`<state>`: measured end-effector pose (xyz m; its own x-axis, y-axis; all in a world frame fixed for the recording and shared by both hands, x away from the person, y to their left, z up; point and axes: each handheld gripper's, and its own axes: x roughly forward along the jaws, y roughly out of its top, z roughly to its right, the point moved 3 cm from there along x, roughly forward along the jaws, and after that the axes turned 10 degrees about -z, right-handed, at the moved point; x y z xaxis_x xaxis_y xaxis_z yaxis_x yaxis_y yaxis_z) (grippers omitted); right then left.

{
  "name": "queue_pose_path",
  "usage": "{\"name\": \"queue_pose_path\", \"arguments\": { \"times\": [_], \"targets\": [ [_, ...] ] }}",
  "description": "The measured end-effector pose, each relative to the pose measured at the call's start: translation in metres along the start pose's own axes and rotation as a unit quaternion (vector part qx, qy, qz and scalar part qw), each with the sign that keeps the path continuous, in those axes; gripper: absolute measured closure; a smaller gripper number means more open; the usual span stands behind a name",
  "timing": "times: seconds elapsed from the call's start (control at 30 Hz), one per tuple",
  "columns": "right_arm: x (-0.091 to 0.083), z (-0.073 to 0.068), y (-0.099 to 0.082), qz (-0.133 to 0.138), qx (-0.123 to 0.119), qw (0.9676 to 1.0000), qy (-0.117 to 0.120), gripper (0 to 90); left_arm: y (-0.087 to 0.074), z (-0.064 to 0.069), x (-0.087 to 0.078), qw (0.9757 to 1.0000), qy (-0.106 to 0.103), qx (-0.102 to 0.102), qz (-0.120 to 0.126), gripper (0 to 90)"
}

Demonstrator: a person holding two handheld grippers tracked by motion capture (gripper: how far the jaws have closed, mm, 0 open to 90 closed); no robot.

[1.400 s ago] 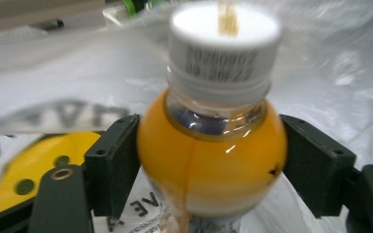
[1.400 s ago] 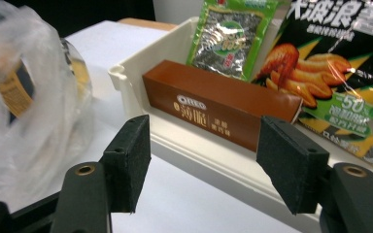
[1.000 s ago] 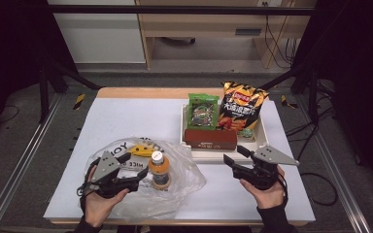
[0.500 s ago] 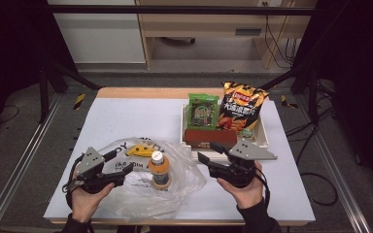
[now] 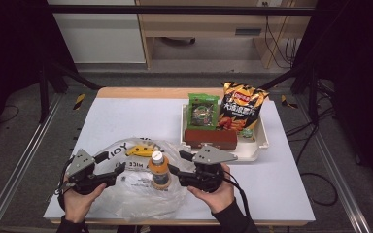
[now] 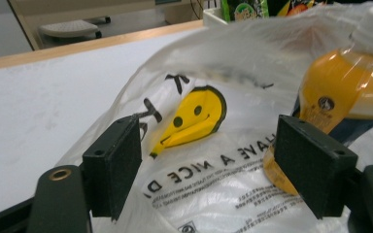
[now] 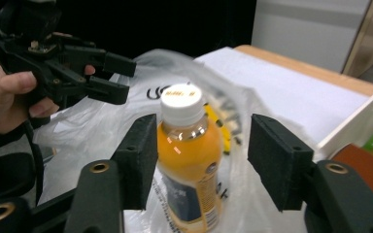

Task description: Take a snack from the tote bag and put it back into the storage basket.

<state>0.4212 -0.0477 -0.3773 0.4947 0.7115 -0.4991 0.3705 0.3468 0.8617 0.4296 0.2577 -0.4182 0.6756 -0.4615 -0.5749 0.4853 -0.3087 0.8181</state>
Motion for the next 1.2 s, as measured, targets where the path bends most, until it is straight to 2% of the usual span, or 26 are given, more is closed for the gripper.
{"name": "queue_pose_path", "arguments": {
  "times": [0.33,0.57,0.83,1.2],
  "targets": [
    [0.034,-0.008,-0.017,-0.037,0.001,0.9993,0.005,31.1,-0.012,-0.010,-0.002,0.9998,0.011,-0.013,-0.006,25.1],
    [0.059,-0.008,-0.023,-0.047,0.010,0.9988,0.003,24.2,-0.016,-0.013,0.000,0.9997,0.012,-0.018,-0.010,25.0],
    [0.079,-0.010,-0.026,-0.051,0.006,0.9987,0.002,23.5,-0.019,-0.013,0.004,0.9996,0.010,-0.018,-0.017,25.0],
    [0.083,-0.009,-0.026,-0.051,0.009,0.9986,-0.004,29.9,-0.020,-0.012,0.006,0.9996,0.009,-0.020,-0.018,25.0]
  ]
}}
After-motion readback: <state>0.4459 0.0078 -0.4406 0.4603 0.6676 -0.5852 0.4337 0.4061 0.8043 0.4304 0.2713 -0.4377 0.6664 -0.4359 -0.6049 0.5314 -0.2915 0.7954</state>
